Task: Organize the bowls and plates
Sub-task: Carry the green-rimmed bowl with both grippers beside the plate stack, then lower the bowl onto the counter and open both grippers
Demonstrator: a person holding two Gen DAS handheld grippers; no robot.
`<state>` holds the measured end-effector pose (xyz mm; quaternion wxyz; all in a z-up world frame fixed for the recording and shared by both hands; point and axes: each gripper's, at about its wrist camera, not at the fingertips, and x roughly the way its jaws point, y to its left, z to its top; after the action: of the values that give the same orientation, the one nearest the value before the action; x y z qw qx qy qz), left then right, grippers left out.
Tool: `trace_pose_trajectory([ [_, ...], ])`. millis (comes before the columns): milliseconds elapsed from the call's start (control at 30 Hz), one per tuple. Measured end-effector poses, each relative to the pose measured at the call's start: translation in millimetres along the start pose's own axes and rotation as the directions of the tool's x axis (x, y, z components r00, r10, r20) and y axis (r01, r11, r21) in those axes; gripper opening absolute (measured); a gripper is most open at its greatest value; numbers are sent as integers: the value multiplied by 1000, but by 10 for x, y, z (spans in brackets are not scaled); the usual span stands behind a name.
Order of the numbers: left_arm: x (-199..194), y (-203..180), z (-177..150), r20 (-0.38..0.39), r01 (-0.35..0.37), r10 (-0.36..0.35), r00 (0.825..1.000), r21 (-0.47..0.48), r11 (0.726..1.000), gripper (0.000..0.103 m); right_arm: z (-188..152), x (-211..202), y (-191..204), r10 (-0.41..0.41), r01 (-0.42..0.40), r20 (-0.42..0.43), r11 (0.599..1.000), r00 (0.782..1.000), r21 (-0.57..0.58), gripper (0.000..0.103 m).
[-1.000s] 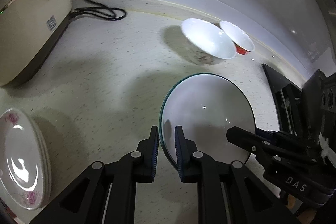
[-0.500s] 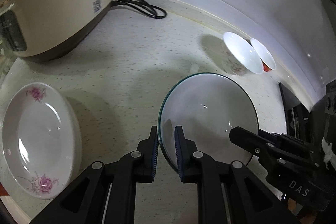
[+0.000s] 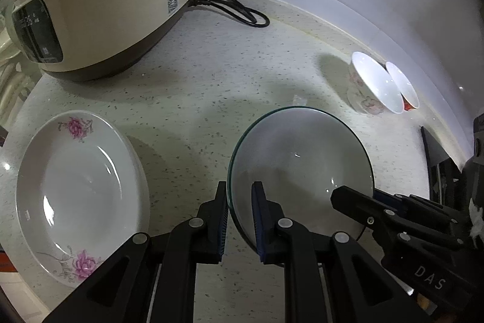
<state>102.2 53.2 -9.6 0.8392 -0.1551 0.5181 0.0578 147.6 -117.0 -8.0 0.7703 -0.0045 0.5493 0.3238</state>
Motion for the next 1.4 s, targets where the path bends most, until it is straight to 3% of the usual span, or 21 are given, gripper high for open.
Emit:
trace_pose_trajectory([
  [433,90,26,4,-16,-45,46,999,9,999,16,34,120,39,-2,2,-23,1000,1000,-5,26],
  [533,57,-11,23,9,-67,67,998,25,997,18,42,94,24,0,0,-11,1000,1000,3,32],
  [600,26,-15,31,21,-82,81,996,29,996,23,59,46,17,20,-20,15,1000,1000,9,45],
  [667,17,2,37,23,-84,83,996,19,996,41,73,-13,26,27,-27,43,1000,999,6,55],
  [733,9,23,36,23,-88,88,996,10,996,48,78,-51,26,30,-30,59,1000,998,5,56],
  [1400,-95,58,112,93,-108,108,990,-6,994,60,55,-169,-204,30,-42,105,992,994,118,64],
])
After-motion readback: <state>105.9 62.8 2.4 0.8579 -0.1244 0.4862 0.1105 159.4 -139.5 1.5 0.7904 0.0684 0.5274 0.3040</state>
